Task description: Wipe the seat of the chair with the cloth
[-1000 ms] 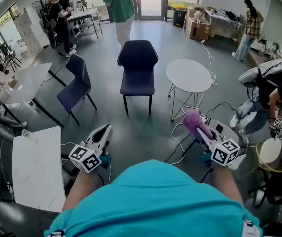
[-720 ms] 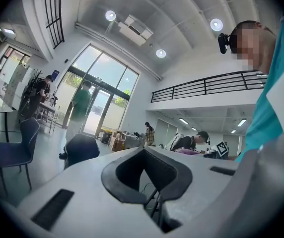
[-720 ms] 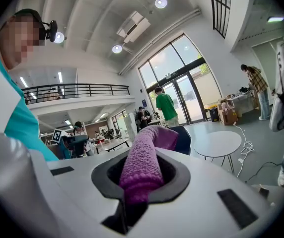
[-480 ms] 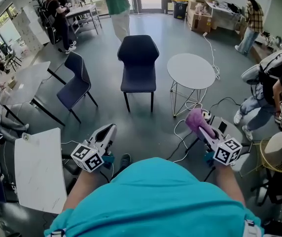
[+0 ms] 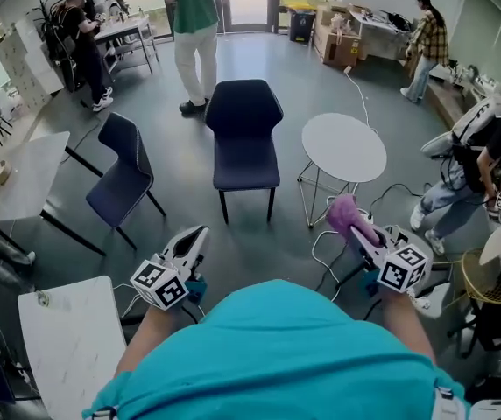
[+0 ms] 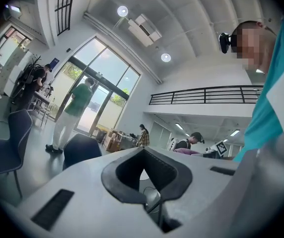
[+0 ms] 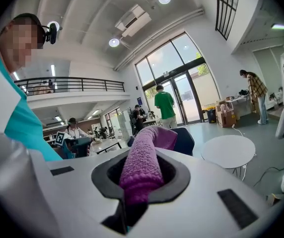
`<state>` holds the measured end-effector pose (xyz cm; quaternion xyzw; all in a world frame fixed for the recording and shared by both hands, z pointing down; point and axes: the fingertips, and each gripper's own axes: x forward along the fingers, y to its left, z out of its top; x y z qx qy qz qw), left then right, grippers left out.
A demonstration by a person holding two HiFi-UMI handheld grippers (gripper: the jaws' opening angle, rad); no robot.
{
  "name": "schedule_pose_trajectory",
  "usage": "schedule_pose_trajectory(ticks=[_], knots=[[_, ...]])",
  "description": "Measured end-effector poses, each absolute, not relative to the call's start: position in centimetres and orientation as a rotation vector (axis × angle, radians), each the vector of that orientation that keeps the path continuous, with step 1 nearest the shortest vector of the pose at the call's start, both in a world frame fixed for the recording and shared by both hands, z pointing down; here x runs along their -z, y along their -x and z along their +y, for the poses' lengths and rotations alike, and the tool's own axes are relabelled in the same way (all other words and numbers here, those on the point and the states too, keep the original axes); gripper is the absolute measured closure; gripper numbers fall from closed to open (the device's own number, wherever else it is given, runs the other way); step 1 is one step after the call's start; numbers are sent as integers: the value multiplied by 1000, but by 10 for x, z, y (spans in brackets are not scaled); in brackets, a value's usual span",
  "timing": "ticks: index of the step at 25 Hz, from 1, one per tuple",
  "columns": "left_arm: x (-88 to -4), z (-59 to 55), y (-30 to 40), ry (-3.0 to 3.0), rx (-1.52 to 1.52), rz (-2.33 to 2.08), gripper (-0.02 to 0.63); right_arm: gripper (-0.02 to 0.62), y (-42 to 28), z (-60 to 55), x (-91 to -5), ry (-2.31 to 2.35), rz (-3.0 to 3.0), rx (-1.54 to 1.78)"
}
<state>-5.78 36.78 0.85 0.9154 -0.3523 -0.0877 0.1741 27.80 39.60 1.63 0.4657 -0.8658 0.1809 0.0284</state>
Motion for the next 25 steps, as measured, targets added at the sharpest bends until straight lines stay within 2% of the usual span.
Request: schedule_pose_trajectory(ticks=[6,10,19,25], knots=[[-13,284,141,-2621,220,-966,612,545,-189,311,-3,-1438,-2670,-518],[-20,232,168,-2593,224,-968,612,544,-158,263,-6,-1408,-2646,-518],[-36,176,175,-2540,200,-1012,612,543,-154,172,-18,-1349,-2664,-569],[-47,120,143,-2493,156,-1123,612,543,-192,88,-38,-1254,-2718,-607]])
